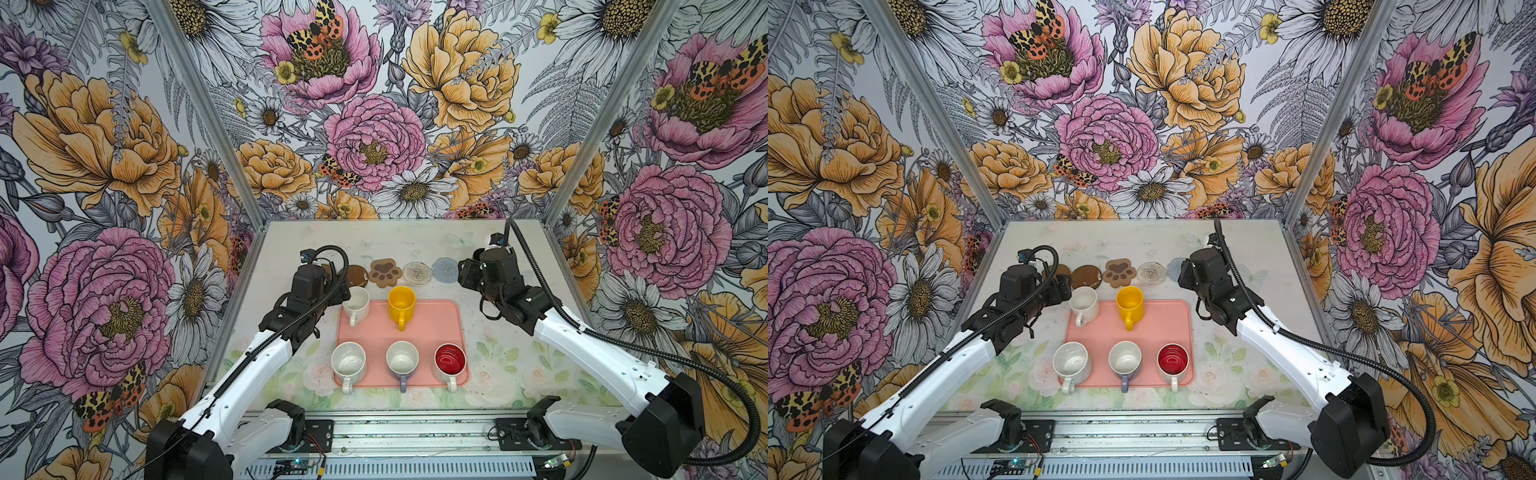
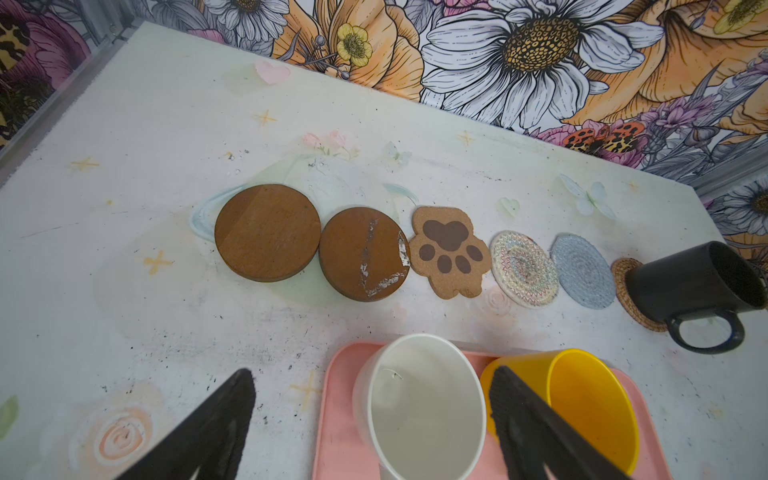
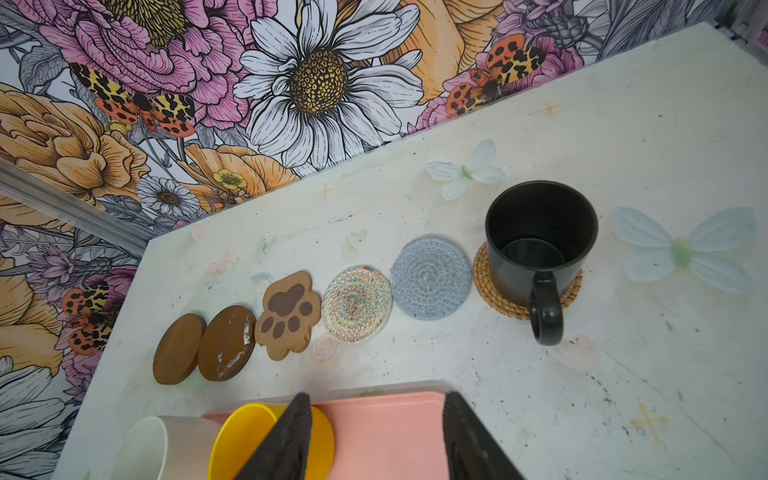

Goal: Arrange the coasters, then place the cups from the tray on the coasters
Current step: 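Open the right gripper and raise it away from the black mug, then move the left gripper over the white mug on the tray and lower it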

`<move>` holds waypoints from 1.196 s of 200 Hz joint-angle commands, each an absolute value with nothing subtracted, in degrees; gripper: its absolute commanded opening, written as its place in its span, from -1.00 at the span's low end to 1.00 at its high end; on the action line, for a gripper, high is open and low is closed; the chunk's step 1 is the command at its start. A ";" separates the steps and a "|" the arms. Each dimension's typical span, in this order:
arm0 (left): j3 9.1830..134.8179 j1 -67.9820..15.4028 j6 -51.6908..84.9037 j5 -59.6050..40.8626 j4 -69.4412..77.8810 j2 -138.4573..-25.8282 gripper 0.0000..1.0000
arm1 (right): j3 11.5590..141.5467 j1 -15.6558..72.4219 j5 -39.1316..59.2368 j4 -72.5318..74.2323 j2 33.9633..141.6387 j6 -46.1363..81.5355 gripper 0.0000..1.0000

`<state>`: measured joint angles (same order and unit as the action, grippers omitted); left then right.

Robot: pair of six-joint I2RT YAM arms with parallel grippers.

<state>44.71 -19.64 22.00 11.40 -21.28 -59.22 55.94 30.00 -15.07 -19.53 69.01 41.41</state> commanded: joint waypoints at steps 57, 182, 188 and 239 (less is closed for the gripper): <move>46.67 -23.62 23.44 16.71 -22.56 -58.47 0.79 | 50.74 30.45 -17.43 -10.98 67.19 43.42 0.07; 47.10 -25.35 23.63 13.59 -24.06 -58.44 0.79 | 49.21 29.27 -19.58 -10.32 67.94 44.22 0.16; 47.26 -25.31 23.27 12.60 -24.23 -58.65 0.79 | 49.06 29.20 -19.75 -10.35 67.94 44.34 0.16; 48.85 -26.00 20.68 2.55 -26.49 -58.92 0.69 | 48.00 28.14 -20.67 -9.85 68.09 44.91 0.22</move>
